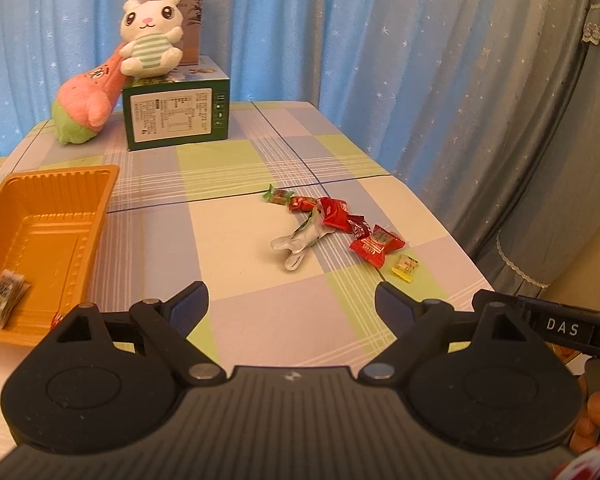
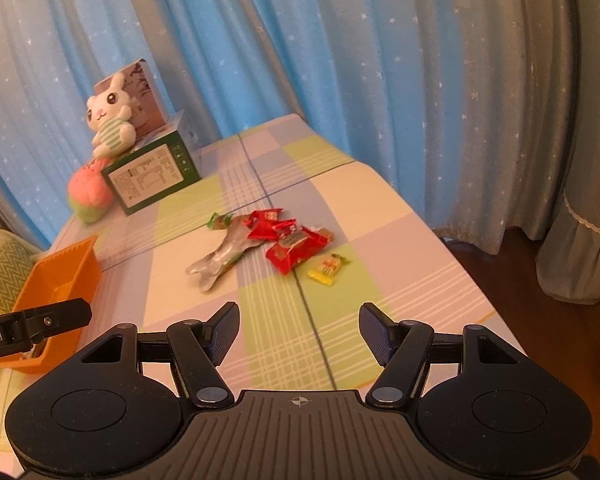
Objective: Organize snacks
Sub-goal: 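Grasp the yellow candy with the right tool while the left tool grasps the silver-green wrapper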
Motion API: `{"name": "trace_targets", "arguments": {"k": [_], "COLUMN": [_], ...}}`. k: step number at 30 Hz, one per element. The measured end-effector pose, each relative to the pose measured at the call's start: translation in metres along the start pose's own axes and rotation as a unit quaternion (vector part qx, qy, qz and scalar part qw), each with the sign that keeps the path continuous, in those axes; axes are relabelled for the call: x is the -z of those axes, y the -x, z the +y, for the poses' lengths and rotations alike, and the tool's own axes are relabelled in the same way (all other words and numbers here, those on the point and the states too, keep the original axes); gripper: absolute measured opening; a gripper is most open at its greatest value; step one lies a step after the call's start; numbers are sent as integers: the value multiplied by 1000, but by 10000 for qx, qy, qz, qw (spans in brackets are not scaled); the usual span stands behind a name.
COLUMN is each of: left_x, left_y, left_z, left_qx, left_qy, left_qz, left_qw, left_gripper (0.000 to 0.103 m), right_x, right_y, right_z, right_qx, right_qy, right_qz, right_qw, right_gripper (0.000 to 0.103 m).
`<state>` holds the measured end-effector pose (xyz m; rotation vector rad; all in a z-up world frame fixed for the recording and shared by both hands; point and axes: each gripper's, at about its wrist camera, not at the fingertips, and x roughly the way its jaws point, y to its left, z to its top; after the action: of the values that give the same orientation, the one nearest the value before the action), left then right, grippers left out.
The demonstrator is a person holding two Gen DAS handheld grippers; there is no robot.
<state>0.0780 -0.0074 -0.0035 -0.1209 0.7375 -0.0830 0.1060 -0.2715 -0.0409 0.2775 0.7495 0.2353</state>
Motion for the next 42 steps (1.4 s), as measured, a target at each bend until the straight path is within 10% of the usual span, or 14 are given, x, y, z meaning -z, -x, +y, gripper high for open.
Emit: {"name": "trace_targets", "arguments": {"k": [15,42], "left_x": [-21,-38], "left_y": [-94,-177], "left_z": [7,13], "left_qx": [6,321], "left_qy": [-279,-687], "left_qz": [240,359], "left_qw": [9993,9965], "left_gripper": [89,87], "right_x": [-17,-12], "right_y": [-89,-177], "right_z": [-18,-5], "right_qx": [194,649], "right_qy": [-15,730], "right_qz": [101,239], "right_qw": [9998,9949], "right_gripper": [65,22]}}
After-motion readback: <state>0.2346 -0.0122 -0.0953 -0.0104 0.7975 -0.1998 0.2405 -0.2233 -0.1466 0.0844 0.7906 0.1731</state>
